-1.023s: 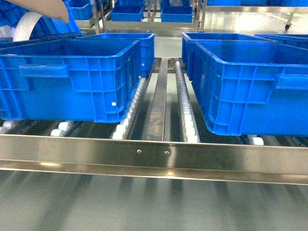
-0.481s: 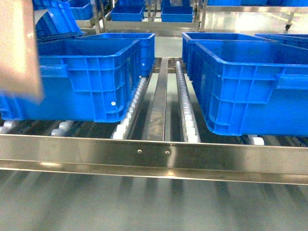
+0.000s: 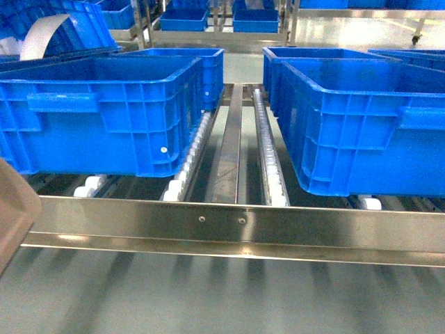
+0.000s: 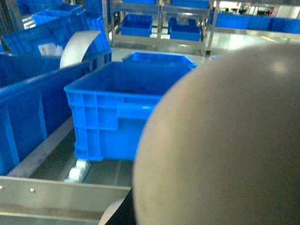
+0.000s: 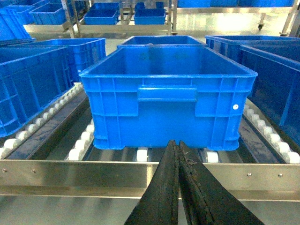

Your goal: Place part in tray to right shelf

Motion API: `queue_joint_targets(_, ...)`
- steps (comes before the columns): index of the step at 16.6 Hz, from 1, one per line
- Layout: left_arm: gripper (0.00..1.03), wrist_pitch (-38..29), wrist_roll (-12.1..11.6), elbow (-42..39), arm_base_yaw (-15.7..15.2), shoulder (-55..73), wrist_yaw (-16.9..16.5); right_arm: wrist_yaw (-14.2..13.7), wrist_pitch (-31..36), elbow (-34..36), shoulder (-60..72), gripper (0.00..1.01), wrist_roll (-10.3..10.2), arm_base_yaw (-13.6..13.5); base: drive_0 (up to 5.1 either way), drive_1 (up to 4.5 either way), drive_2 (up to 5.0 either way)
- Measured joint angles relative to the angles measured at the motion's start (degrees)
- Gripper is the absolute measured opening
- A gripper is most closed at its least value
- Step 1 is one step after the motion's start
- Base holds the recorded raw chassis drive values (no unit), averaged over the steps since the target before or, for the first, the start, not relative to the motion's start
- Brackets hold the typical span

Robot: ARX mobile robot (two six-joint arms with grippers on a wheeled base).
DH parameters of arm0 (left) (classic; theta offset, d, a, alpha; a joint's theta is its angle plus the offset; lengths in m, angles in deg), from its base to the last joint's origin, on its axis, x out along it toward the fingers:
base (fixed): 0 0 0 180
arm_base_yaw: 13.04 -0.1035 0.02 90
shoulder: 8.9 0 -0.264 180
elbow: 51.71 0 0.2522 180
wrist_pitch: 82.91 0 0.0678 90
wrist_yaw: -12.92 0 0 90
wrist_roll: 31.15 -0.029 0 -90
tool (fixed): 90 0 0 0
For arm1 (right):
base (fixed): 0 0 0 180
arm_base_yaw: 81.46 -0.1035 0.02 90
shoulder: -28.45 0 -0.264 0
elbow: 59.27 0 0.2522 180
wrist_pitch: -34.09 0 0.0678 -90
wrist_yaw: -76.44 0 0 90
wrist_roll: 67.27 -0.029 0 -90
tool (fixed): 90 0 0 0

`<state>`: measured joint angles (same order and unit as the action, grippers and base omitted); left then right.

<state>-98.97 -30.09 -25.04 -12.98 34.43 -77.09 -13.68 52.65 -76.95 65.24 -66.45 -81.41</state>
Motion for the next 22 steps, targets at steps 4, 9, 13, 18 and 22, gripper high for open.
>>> queue_joint_targets(4,0.13,1.0,0.0,-3.8,0.0,-3.6,0.1,0.0,-3.3,1.1,-4.6,0.02,0.0,0.0,0.0,0.00,0.0)
queue_joint_targets(9,0.13,3.8,0.0,-7.9,0.0,-10.9,0.1,0.0,-6.8,3.2,-11.1,0.02,0.0,0.0,0.0,0.00,0.0)
queue_joint_targets(13,0.13,7.8,0.0,-10.1,0.0,-17.6,0.0,0.0,-13.5,3.2,-18.1,0.02,0.0,0.0,0.0,0.00,0.0)
queue_joint_targets(18,0.13,11.0,0.0,-12.2,0.0,-24.0,0.0,0.0,-19.5,3.2,-24.2,0.02,-0.2,0.0,0.0,0.00,0.0)
queue_joint_targets(22,0.13,16.1,-0.1,-12.2,0.0,-29.4,0.0,0.0,-27.4,3.1,-30.2,0.02,-0.2,0.0,0.0,0.00,0.0)
